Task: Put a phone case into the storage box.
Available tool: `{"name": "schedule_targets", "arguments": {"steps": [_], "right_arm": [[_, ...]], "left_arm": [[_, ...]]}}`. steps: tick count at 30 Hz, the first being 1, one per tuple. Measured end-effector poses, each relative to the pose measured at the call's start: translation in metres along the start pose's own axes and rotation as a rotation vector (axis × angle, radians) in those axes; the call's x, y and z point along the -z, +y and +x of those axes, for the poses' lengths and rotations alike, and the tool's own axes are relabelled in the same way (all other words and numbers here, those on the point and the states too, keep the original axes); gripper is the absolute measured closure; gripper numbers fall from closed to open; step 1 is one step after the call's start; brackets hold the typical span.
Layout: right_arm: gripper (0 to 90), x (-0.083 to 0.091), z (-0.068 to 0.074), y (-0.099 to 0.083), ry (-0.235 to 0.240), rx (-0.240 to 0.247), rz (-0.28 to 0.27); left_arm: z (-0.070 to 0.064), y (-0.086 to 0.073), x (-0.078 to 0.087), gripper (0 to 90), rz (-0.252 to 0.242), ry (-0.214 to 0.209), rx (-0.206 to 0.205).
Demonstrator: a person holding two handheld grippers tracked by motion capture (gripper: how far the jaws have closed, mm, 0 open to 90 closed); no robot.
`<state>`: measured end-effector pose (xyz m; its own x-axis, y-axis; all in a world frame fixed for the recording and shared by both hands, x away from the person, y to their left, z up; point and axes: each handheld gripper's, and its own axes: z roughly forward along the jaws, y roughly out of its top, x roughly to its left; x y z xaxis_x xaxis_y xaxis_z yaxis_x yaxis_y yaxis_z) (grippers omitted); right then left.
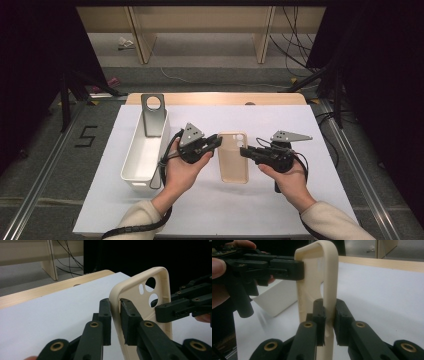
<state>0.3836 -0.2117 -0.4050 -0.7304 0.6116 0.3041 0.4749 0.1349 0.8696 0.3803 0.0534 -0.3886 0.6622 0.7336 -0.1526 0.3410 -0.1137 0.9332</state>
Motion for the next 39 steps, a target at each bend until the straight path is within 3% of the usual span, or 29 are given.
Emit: {"name": "schedule_targets", "arguments": {"steps": [8, 20, 24, 27, 32, 39], "right_arm": [[81.3, -0.003, 0.002, -0.002, 0.002, 0.008, 0.011], [77.4, -0.004, 0.005, -0.001, -0.016, 0.034, 0.002], [68.8, -0.003, 0.005, 0.0, -0.031, 0.042, -0.004], [45.6, -0.004, 0.005, 0.0, -0.051, 0.055, 0.002], [28.6, 0.001, 0.004, 0.003, -0.048, 0.067, -0.026], [23.1, 0.012, 0.002, 0.0, -0.052, 0.104, -0.015]], "left_arm": [[-0.003, 0.0, 0.003, 84.2, -0.021, 0.026, 0.023], [-0.007, 0.005, 0.006, 85.6, -0.046, 0.049, -0.011], [-0.006, 0.007, 0.007, 85.8, -0.053, 0.061, -0.022], [-0.004, 0.007, 0.007, 85.8, -0.053, 0.079, -0.02], [0.003, 0.008, 0.01, 85.7, -0.056, 0.106, -0.016], [0.012, 0.01, 0.015, 85.7, -0.055, 0.141, -0.012]]}}
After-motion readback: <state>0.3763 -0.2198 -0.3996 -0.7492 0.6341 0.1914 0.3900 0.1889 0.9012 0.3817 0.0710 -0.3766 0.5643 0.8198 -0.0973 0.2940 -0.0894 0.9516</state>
